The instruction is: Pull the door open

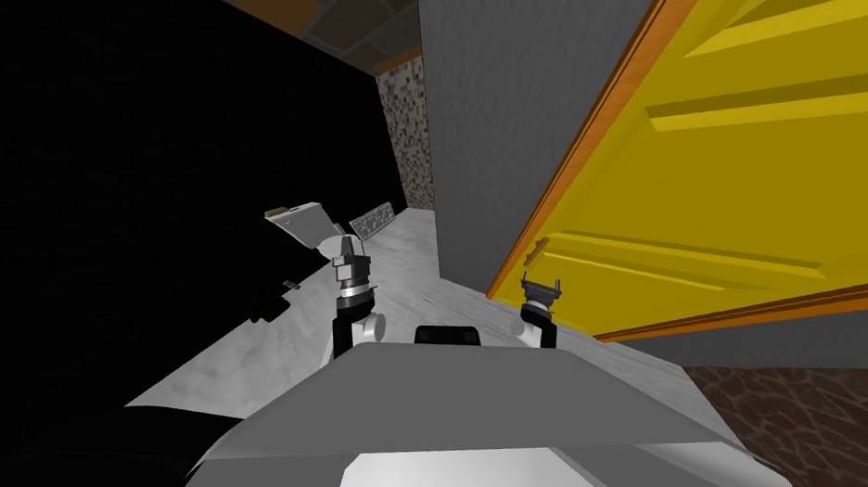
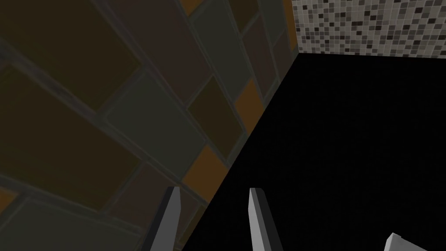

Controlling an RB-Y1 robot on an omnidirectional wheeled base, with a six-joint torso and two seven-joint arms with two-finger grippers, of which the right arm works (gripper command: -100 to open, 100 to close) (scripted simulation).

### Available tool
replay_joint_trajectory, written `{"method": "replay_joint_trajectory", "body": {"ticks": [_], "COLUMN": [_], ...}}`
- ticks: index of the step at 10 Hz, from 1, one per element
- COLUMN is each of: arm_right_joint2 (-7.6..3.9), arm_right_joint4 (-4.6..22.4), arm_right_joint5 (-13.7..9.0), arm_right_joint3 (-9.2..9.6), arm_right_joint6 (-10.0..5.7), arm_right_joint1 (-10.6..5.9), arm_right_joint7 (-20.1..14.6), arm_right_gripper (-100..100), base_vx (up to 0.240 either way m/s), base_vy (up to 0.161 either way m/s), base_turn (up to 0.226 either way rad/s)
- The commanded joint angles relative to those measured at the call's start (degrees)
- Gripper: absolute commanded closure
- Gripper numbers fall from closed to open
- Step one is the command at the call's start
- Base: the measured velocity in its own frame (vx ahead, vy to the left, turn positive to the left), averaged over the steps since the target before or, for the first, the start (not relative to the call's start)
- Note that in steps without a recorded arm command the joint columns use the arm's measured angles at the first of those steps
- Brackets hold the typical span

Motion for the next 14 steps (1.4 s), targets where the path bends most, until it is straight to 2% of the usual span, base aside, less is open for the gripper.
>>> {"method": "replay_joint_trajectory", "body": {"ticks": [1, 4, 6, 11, 12, 14], "arm_right_joint2": [-0.15, -0.23, -0.3, -0.38, -0.38, -0.39], "arm_right_joint4": [2.55, 5.38, 8.76, 14.8, 14.8, 16.67], "arm_right_joint5": [-1.74, -3.6, -5.83, -9.81, -9.81, -11.04], "arm_right_joint3": [-0.26, -0.52, -0.83, -1.38, -1.38, -1.55], "arm_right_joint6": [-0.57, -1.2, -1.97, -3.33, -3.33, -3.75], "arm_right_joint1": [-0.71, -1.54, -2.53, -4.31, -4.31, -4.86], "arm_right_joint7": [-1.97, -3.98, -6.39, -10.69, -10.69, -12.03], "arm_right_gripper": [-100, -100, -100, -100, -100, -100], "base_vx": [-0.035, -0.04, -0.049, -0.047, -0.054, -0.04], "base_vy": [-0.139, -0.14, -0.142, -0.165, -0.098, -0.069], "base_turn": [0.304, 0.221, 0.349, 0.269, 0.093, 0.188]}}
